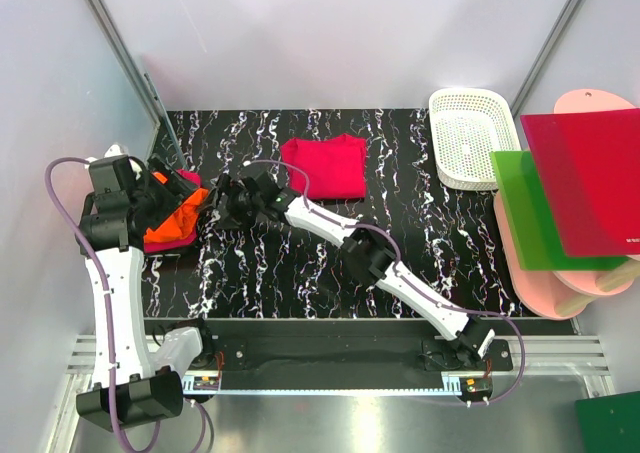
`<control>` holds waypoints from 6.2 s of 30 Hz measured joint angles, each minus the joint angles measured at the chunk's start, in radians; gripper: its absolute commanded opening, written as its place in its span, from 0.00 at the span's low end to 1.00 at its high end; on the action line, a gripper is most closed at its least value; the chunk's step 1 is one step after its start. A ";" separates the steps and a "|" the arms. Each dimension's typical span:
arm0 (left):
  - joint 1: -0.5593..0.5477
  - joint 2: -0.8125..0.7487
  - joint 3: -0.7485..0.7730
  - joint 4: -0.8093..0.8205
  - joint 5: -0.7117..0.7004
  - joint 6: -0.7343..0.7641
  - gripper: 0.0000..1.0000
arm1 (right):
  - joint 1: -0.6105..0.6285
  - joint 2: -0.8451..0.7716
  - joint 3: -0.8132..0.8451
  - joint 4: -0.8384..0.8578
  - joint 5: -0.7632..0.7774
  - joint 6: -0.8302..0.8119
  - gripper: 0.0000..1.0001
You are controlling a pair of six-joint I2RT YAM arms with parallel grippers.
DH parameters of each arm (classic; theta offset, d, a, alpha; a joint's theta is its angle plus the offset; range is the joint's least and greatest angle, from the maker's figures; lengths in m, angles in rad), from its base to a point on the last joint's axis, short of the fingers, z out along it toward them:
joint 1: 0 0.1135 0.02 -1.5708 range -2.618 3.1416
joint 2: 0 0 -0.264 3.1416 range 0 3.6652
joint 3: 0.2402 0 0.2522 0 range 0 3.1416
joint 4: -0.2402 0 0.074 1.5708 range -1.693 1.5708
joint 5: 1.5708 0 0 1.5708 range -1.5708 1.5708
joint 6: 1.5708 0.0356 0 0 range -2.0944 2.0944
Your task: Fold and stack the t-shirts
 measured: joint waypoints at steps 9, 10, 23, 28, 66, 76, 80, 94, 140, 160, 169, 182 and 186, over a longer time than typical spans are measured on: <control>0.000 0.000 0.002 -0.034 0.029 0.000 0.79 | 0.010 0.073 0.034 0.205 0.161 0.206 0.93; 0.000 0.000 0.002 -0.041 0.031 0.000 0.79 | 0.011 0.079 0.037 0.225 0.178 0.226 0.93; 0.000 0.004 0.003 -0.074 0.055 -0.002 0.81 | 0.056 0.093 0.042 0.256 0.317 0.293 1.00; 0.000 0.015 0.007 -0.074 0.061 0.005 0.87 | 0.027 -0.014 -0.132 0.300 0.197 0.222 1.00; 0.096 0.365 -0.043 -0.209 -0.749 0.079 0.88 | -0.685 -1.184 -1.177 -0.414 0.732 -0.967 1.00; 0.444 0.408 -0.125 -0.119 -0.587 0.152 0.92 | -0.685 -1.193 -1.152 -0.408 0.695 -0.967 1.00; 0.466 0.497 -0.139 -0.049 -0.464 0.176 0.91 | -0.685 -1.177 -1.132 -0.405 0.673 -0.961 1.00; 0.518 0.743 -0.011 -0.101 -0.334 0.115 0.89 | -0.685 -1.129 -1.091 -0.415 0.609 -0.943 1.00; 0.428 -0.035 -0.849 0.576 0.568 -0.141 0.99 | -0.686 -1.004 -1.060 -0.351 0.375 -0.653 1.00; 0.156 -0.062 -0.721 1.056 0.485 -0.409 0.99 | -0.714 -0.974 -0.960 -0.333 0.377 -0.653 1.00; 0.176 -0.426 -0.705 0.716 0.106 -0.479 0.99 | -0.755 -0.838 -0.907 -0.328 0.375 -0.634 1.00; 0.449 -0.623 -0.937 0.458 0.117 -0.637 0.99 | -0.877 -0.769 -0.881 -0.304 0.311 -0.558 1.00; 0.457 -0.560 -1.090 0.551 0.160 -0.735 0.99 | -0.883 -0.769 -0.885 -0.298 0.297 -0.552 1.00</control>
